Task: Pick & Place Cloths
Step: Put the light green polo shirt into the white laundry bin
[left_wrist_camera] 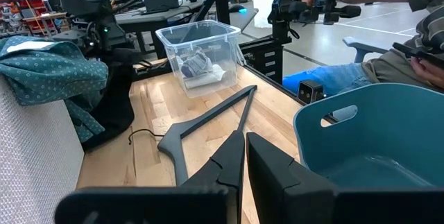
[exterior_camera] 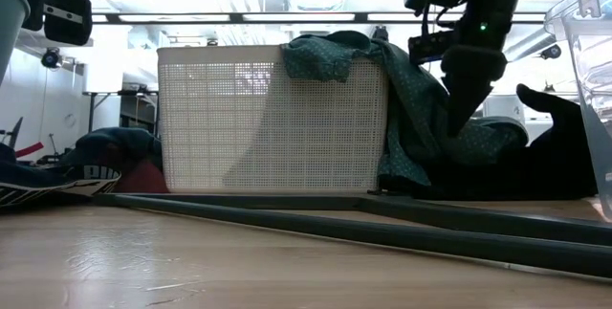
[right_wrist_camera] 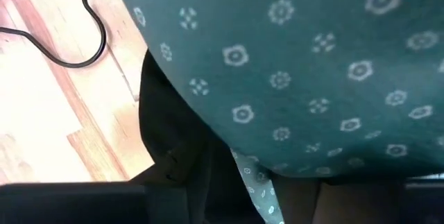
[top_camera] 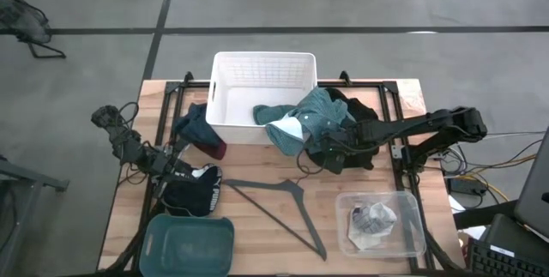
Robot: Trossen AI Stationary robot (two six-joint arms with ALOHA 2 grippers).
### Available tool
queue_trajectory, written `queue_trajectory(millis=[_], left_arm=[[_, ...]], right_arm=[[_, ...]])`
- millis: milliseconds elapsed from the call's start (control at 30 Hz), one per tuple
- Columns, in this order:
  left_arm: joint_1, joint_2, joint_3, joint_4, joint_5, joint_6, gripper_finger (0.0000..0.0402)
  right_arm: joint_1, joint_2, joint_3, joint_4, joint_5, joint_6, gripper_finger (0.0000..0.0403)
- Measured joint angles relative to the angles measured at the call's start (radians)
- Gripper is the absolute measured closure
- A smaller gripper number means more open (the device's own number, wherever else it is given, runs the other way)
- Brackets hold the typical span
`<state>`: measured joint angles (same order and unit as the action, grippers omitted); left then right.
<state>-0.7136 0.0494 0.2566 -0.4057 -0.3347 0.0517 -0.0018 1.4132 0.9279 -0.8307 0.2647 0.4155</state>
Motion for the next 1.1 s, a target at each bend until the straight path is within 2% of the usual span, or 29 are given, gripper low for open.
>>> queue_trajectory(millis=[267,500,767,1100], left_arm=[[0.0,0.0,0.0,0.0,0.0,0.0,0.0378],[0.0,0.0,0.0,0.0,0.0,0.0,0.0378],[0.0,0.0,0.0,0.0,0.0,0.0,0.0378],[0.0,0.0,0.0,0.0,0.0,0.0,0.0378]], right_arm=[[-0.018,0.0,0.0,0.004,0.001,-0.004,0.0385],[-0.025,-0.004,0.056,-0.01,0.025,-0.023,0.0393],[-0.026,-0.006,0.3,-0.086,0.1,-0.081,0.0394],[-0.025,0.006,0.587,-0.082,0.132,-0.173,0.0394]])
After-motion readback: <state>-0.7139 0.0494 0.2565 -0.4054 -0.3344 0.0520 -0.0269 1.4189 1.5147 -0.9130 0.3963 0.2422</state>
